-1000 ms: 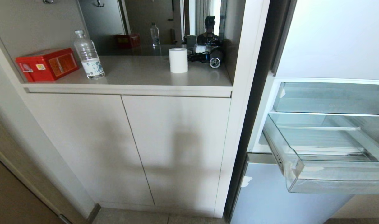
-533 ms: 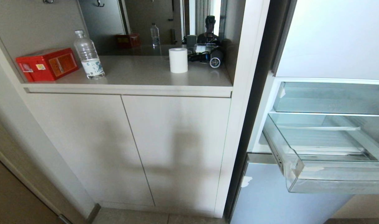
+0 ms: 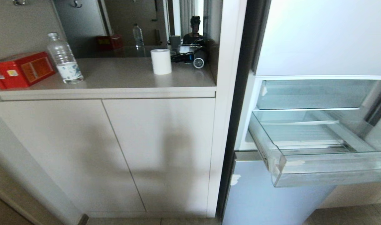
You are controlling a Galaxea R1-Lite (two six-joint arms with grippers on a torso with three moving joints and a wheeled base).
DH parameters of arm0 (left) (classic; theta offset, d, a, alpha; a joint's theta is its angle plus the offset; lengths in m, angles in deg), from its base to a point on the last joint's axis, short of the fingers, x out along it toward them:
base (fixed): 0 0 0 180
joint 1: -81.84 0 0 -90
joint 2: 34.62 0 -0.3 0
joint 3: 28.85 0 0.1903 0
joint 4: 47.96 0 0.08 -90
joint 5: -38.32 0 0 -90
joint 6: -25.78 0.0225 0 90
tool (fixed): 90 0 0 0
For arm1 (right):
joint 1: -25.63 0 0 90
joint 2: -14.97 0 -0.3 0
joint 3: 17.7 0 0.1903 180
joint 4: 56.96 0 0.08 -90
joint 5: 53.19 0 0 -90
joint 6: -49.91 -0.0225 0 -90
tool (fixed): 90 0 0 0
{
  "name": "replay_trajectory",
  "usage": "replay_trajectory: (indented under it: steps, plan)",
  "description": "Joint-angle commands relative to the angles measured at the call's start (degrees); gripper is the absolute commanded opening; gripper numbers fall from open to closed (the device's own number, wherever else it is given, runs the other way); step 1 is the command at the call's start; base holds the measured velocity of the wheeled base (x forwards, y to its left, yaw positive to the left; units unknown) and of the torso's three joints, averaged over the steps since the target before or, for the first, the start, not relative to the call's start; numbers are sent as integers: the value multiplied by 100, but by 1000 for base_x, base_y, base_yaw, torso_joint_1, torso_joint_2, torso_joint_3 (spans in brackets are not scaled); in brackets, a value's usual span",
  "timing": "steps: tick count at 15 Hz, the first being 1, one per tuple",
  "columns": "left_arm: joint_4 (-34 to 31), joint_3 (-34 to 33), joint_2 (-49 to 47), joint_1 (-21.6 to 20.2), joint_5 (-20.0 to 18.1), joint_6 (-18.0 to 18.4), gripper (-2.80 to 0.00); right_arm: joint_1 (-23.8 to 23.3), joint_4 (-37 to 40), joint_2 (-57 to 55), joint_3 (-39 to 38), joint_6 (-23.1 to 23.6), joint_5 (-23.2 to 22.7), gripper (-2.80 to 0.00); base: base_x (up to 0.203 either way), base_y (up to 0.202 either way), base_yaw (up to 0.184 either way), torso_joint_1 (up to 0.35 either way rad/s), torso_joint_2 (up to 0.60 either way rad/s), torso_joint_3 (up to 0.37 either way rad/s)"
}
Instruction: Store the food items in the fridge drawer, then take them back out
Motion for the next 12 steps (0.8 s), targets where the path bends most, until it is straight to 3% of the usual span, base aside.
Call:
replay_trajectory:
  steps: [1,12]
  plan:
    - [1,4,-9,-2,0,2,-280,1,5,-13,-9,7,1,-280,-3,6,-173,2,7,6]
    - [1,6,-9,-2,0,2,-280,1,5,-13,-2,5,1,-280,-1,7,-175,2,4,1]
